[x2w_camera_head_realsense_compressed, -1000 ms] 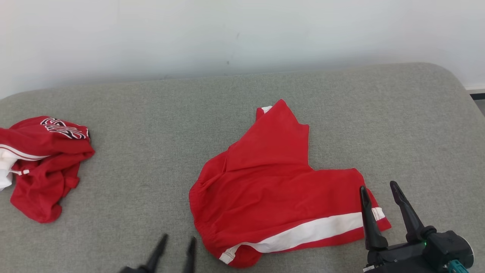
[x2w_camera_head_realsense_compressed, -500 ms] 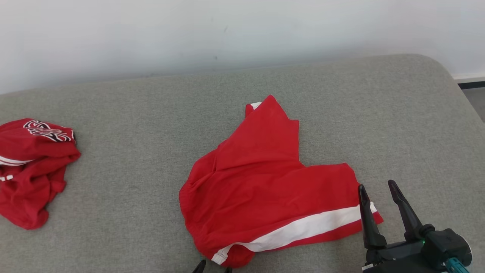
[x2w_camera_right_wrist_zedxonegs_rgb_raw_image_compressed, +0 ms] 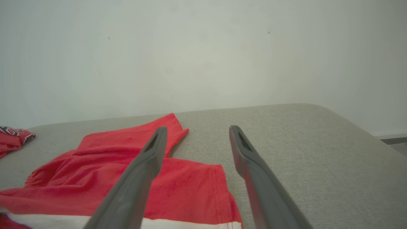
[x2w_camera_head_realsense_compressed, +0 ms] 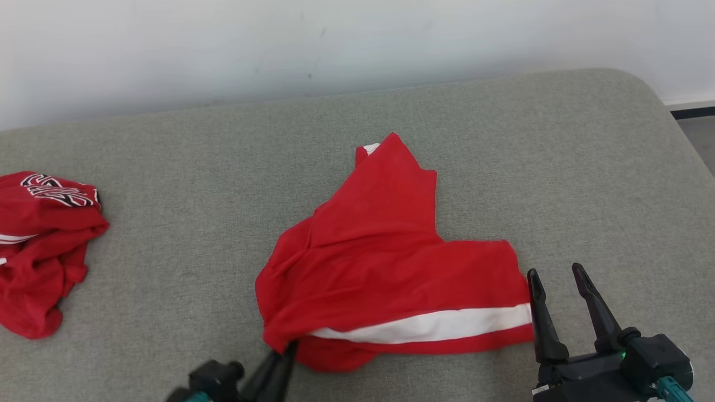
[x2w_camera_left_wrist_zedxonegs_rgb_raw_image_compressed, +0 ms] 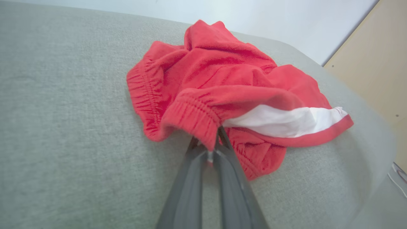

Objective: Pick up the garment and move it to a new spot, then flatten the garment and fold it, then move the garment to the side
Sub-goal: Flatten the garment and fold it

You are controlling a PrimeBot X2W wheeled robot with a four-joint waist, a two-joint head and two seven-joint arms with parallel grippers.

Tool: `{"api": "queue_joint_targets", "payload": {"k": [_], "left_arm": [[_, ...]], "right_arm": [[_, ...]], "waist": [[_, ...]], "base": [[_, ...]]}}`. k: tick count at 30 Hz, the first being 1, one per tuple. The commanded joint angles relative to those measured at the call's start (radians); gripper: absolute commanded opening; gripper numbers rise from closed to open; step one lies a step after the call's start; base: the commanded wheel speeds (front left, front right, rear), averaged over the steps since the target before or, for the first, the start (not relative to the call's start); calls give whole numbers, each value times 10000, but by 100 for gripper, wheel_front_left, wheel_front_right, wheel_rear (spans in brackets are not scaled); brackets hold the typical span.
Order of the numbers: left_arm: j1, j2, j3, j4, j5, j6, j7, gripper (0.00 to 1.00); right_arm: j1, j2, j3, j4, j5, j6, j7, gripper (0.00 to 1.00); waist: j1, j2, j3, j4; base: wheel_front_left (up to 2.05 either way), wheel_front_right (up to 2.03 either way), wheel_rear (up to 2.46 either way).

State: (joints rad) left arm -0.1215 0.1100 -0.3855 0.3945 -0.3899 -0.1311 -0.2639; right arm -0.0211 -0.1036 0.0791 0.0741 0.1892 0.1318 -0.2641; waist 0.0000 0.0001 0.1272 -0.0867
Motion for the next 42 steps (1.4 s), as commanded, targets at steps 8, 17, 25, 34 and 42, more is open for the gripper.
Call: {"api": "queue_joint_targets", "payload": {"k": [8,17,25,34,42], "left_arm": [[-919,1226,681,-1154,723,17,-7,0],[-177,1349,332,-1212,696,16,-7,0],[806,873,-30,-753,375,16,-7,12],[1410,388,1276,-1679,365,34,-7,100],[1903,-44,3217,-3143,750,25,-7,100]], "right_arm": [[98,97,-58,179,36,-23,-4,100],[165,166,-36,423,109,-23,-4,100],[209,184,-178,501,119,-23,-4,100],[245,80,-213,559,141,-23,-4,100],[242,20,-111,612,157,-23,-4,100]], "waist": [[0,-1,-144,196],[0,-1,-193,217],[0,-1,-213,444],[0,-1,-356,883],[0,-1,-529,963]], "base": [[0,0,0],[0,0,0],[0,0,0],[0,0,0],[0,0,0]]}}
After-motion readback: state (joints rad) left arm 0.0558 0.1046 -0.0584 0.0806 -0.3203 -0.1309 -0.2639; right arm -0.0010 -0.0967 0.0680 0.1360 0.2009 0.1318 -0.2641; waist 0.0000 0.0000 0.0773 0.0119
